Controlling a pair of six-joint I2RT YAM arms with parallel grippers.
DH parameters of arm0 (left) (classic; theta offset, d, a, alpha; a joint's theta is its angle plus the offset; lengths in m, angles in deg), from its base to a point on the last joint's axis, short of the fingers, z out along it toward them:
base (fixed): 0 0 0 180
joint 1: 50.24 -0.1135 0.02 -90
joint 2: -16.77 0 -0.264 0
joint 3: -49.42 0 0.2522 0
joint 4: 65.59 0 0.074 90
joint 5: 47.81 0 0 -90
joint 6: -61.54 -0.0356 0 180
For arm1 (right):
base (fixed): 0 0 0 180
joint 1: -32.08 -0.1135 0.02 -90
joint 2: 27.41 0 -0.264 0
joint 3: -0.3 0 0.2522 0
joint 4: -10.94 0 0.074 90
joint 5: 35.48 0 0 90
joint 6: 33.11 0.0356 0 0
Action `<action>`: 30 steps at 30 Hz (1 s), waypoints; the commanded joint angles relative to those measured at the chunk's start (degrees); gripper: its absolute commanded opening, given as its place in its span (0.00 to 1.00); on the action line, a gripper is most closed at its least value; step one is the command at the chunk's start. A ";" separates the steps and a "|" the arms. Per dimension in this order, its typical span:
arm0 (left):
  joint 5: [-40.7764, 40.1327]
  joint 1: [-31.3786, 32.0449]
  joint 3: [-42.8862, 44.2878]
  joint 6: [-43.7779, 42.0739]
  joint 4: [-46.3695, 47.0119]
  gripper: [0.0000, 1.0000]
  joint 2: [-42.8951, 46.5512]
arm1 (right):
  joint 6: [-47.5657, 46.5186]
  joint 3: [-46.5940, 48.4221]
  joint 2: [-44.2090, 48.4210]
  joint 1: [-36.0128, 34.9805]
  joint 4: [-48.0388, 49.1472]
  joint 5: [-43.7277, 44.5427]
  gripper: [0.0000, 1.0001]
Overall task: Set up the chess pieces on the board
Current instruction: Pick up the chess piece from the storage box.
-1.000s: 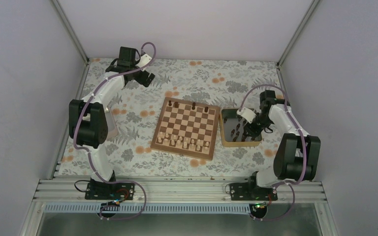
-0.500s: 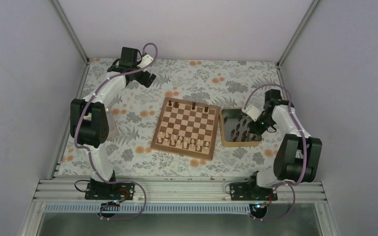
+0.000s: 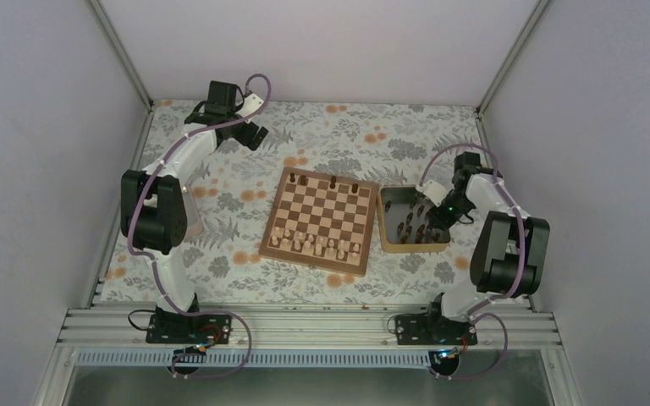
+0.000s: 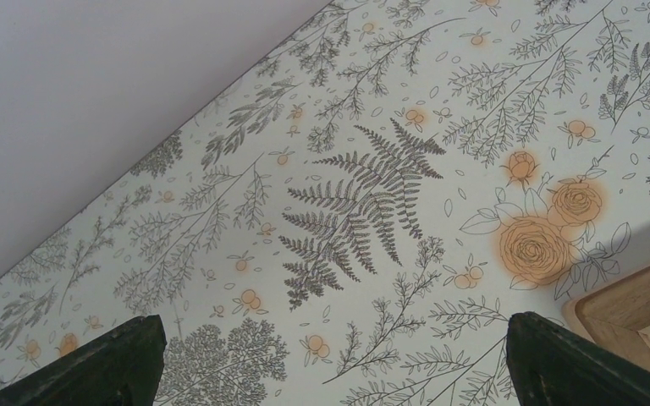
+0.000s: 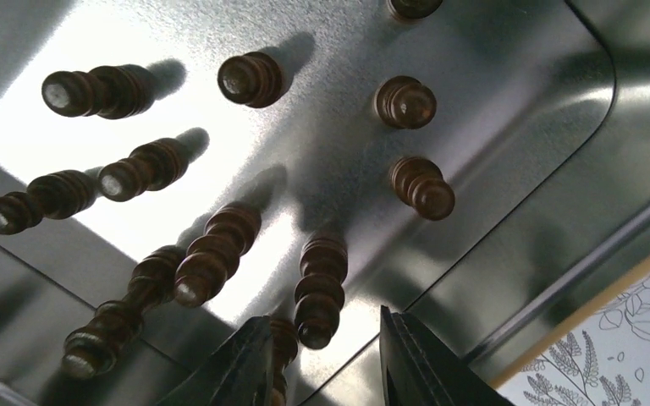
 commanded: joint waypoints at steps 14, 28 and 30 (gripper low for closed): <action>-0.13 0.16 0.92 -0.64 -0.10 1.00 -1.11 | -0.66 2.96 -3.75 0.65 1.05 -1.39 0.13; 0.18 0.18 1.07 -0.63 -0.23 1.00 -0.93 | -0.28 23.40 -2.85 -5.75 -9.65 -2.31 0.10; 0.34 0.16 1.26 -0.66 -0.40 1.00 -0.89 | -0.16 27.20 -5.54 -8.74 -9.85 -1.95 0.10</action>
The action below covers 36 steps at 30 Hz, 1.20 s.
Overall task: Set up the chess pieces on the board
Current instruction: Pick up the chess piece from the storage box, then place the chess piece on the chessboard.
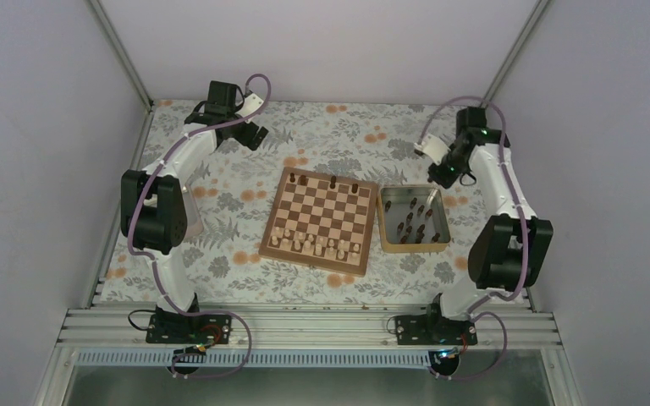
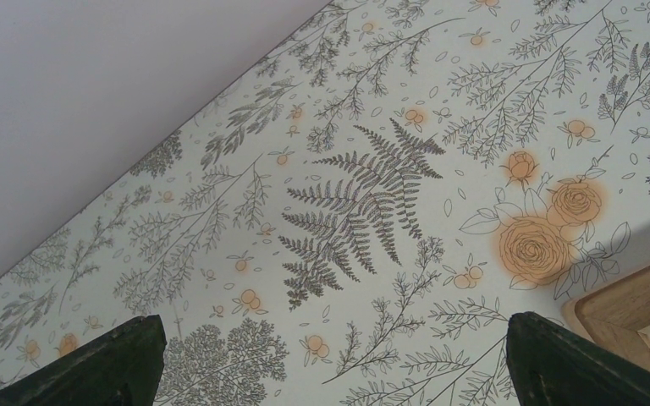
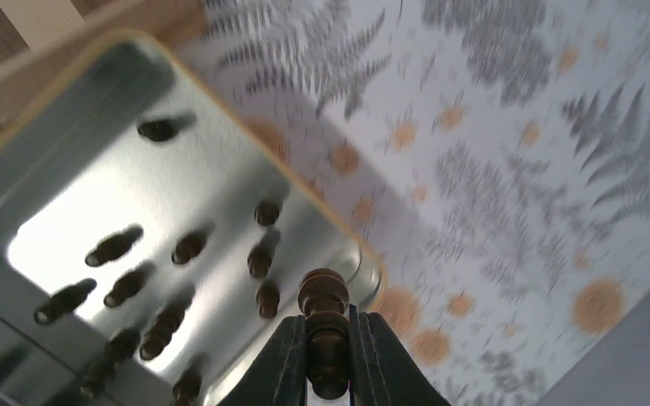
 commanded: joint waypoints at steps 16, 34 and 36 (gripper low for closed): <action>0.55 0.65 1.02 -0.79 -0.61 1.00 -0.67 | 0.22 30.85 -26.88 -23.01 -7.36 -0.72 0.11; -0.25 1.96 1.31 -0.83 -0.59 1.00 -1.60 | 2.95 15.74 -21.74 -24.53 -0.94 -1.93 0.11; -0.32 2.08 1.37 -0.90 -0.59 1.00 -1.60 | 2.96 15.73 -21.59 -24.57 -0.71 -2.01 0.11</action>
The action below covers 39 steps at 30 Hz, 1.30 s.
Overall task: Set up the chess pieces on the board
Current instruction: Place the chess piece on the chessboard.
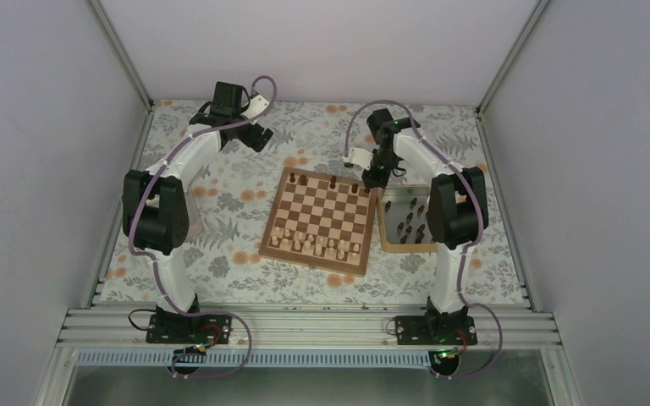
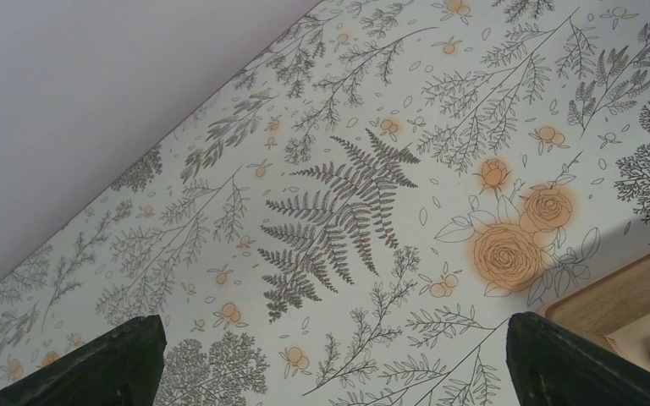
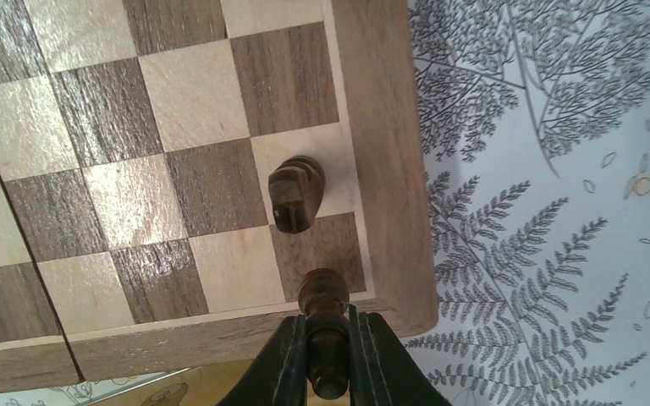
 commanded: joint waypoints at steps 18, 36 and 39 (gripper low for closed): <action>-1.25 0.68 0.55 -1.18 -0.13 1.00 -0.90 | 0.17 11.37 -2.38 -4.13 -0.18 -0.03 0.12; -1.01 0.67 0.34 -1.35 -0.12 1.00 -0.76 | -0.15 15.24 -7.51 -8.43 -4.88 1.26 0.12; -1.01 0.68 0.41 -1.36 -0.17 1.00 -0.73 | -0.36 14.93 -8.05 -8.43 -4.82 1.25 0.12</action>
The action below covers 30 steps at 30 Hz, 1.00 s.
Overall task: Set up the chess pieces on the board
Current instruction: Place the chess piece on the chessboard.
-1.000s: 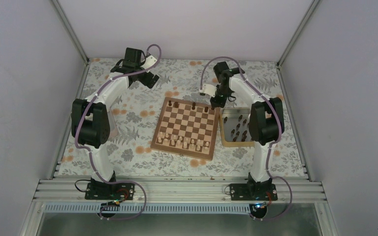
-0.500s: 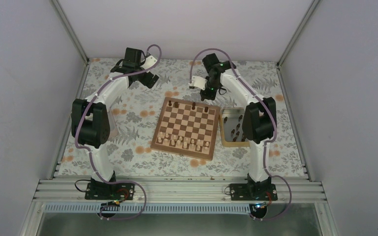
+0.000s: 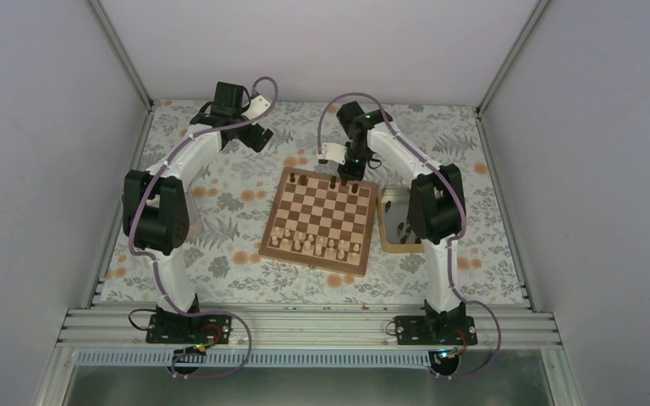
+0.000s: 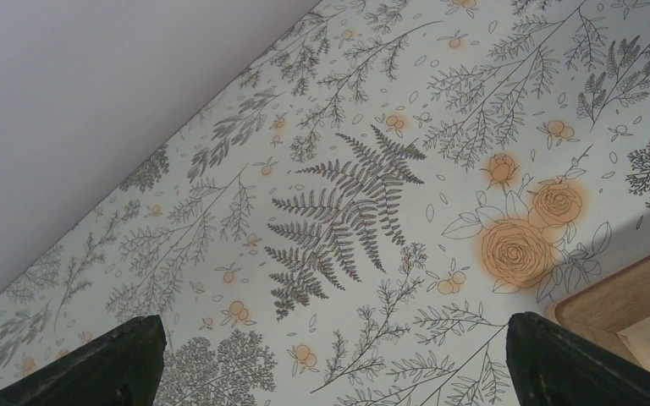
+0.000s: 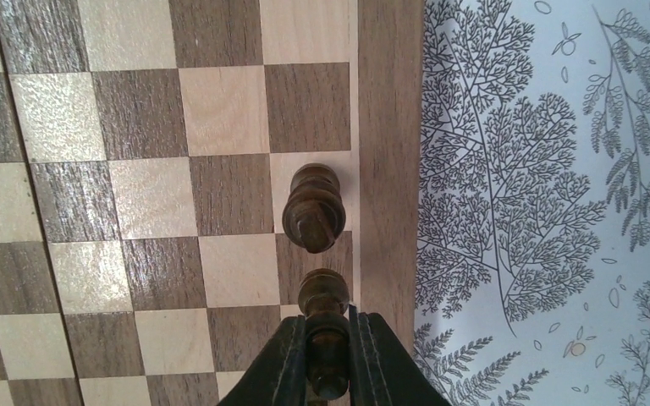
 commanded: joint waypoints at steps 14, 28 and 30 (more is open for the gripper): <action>0.32 0.37 0.32 -0.29 -0.37 1.00 -0.49 | -1.02 0.44 -2.71 -0.63 0.44 -0.32 0.12; 0.58 0.33 0.19 -0.29 -0.21 1.00 -0.44 | -1.19 0.18 -3.83 -0.55 0.12 -0.60 0.12; 0.58 0.38 0.22 -0.20 -0.23 1.00 -0.41 | -1.20 0.13 -3.94 -0.55 0.07 -0.56 0.12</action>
